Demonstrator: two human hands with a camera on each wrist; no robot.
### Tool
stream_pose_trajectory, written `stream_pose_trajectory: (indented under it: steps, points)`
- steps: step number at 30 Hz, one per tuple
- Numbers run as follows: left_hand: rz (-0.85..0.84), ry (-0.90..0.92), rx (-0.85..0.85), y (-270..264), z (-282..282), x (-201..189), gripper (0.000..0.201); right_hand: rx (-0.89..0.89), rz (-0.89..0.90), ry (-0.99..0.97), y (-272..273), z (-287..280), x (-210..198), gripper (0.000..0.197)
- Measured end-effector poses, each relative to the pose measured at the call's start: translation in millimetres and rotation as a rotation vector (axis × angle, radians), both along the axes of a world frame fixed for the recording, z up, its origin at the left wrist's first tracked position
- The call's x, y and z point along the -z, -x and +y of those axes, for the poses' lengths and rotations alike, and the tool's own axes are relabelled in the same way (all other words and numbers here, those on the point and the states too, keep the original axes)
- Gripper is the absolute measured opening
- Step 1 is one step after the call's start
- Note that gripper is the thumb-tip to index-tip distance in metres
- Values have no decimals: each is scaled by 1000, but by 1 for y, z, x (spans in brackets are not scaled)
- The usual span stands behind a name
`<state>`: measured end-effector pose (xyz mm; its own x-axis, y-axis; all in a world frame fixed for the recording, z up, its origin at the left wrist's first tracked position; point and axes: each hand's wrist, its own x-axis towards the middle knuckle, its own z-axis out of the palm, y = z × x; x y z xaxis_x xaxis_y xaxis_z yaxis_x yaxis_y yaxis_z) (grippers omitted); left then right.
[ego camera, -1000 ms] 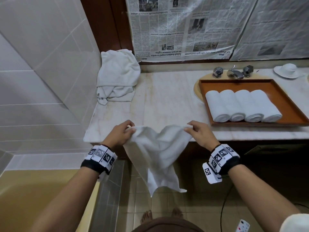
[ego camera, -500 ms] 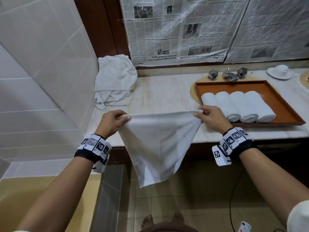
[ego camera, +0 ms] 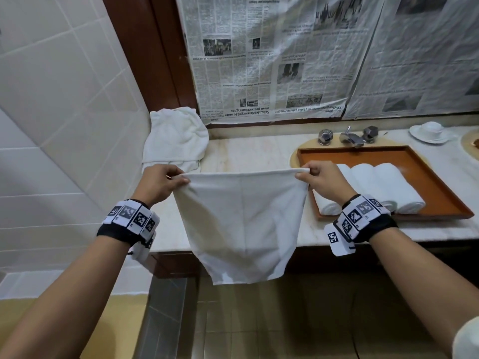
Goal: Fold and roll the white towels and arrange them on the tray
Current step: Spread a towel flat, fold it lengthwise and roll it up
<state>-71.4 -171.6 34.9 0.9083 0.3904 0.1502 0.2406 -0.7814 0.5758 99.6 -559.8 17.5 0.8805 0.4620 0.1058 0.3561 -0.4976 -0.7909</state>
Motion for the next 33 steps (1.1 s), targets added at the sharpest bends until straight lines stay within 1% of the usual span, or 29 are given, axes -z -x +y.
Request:
stream_pose_trajectory:
  steps: [1,3,8,11,13,16,19,21,24,26,27,30,33]
  points:
    - [-15,4,-12,-4,-1,-1,8,-7,2,10,-6,2,-2,27]
    - [-43,7,-37,-14,-1,-2,9,-7,-20,48,-18,7,-6,20]
    - [-89,8,-52,-50,14,6,8,16,6,89,-55,27,-5,17]
    - [-61,-7,-31,-78,30,14,9,48,11,117,-80,42,-1,17]
    - [-49,46,-19,-98,43,21,9,72,51,140,-95,52,2,17]
    - [-42,126,-15,-126,58,34,4,110,141,133,-120,68,10,14]
    - [-19,162,-2,-151,67,45,2,172,216,114,-141,83,19,12]
    - [7,200,-13,-169,75,52,4,208,235,82,-155,92,28,6]
    - [42,224,-28,-196,87,66,7,244,263,38,-180,104,44,7]
    - [50,241,-39,-214,91,78,9,254,283,39,-197,111,55,2]
    - [63,249,-51,-224,92,85,11,266,296,48,-207,115,62,4]
    - [109,267,-125,-258,93,108,15,285,339,43,-239,127,84,7]
    - [159,246,-204,-300,92,131,16,330,351,76,-276,144,109,6]
